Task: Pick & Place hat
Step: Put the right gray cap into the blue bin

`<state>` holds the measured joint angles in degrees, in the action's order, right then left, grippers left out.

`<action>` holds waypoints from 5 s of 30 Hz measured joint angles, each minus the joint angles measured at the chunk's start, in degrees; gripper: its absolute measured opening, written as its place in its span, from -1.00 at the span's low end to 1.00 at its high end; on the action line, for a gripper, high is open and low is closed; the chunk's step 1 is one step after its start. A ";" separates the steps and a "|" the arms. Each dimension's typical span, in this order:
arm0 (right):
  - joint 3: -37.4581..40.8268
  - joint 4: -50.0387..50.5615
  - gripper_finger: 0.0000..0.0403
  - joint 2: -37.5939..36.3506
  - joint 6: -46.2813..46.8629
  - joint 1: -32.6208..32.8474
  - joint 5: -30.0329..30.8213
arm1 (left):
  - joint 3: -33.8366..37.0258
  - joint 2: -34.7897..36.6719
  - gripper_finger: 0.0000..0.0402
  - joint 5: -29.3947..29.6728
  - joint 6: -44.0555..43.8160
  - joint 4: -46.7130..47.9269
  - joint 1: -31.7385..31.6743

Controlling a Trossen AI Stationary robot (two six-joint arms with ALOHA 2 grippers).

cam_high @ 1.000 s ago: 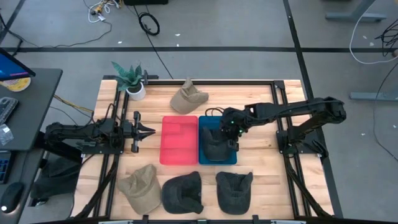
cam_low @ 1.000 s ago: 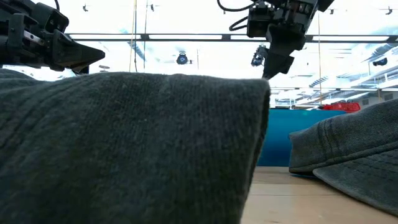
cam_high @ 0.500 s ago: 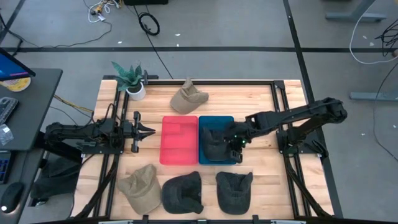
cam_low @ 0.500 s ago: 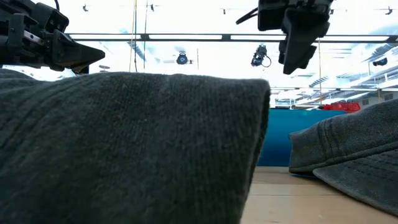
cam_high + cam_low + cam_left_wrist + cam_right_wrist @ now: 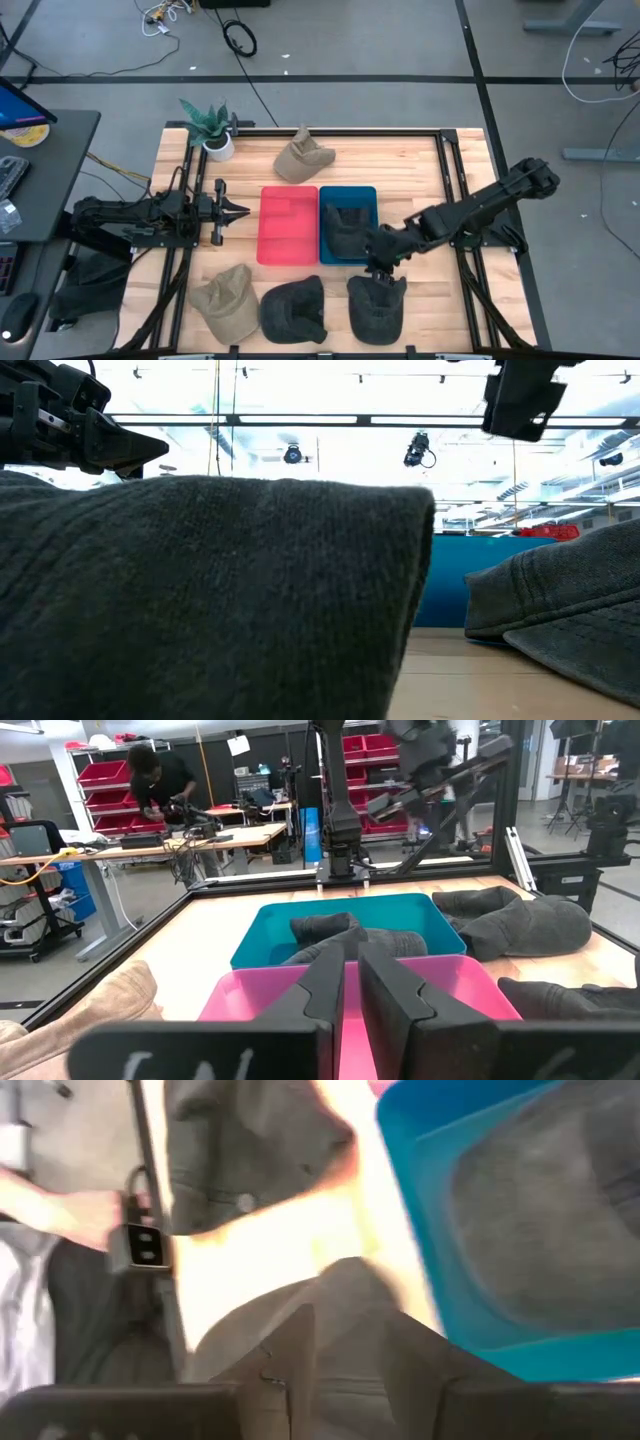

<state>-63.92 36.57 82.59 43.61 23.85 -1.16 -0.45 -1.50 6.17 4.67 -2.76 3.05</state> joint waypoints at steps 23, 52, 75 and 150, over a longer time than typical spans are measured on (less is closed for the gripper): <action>4.67 -12.50 -0.44 1.68 6.47 16.31 3.60 | 0.02 0.02 -0.80 0.00 -0.02 0.00 0.02; 5.88 -15.83 0.22 11.50 5.51 16.60 0.04 | 0.02 0.02 -0.80 0.00 -0.02 0.00 0.00; 14.50 -23.50 0.00 11.45 12.11 16.64 0.31 | 0.00 0.02 -0.80 0.01 -0.02 0.01 0.01; -2.12 6.03 -0.99 9.10 -55.27 -21.13 -10.46 | 0.02 0.00 -0.80 0.02 -0.02 0.02 0.00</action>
<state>-66.04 42.61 91.69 -11.66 2.71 -11.62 -0.43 -1.50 6.19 4.65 -2.75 3.05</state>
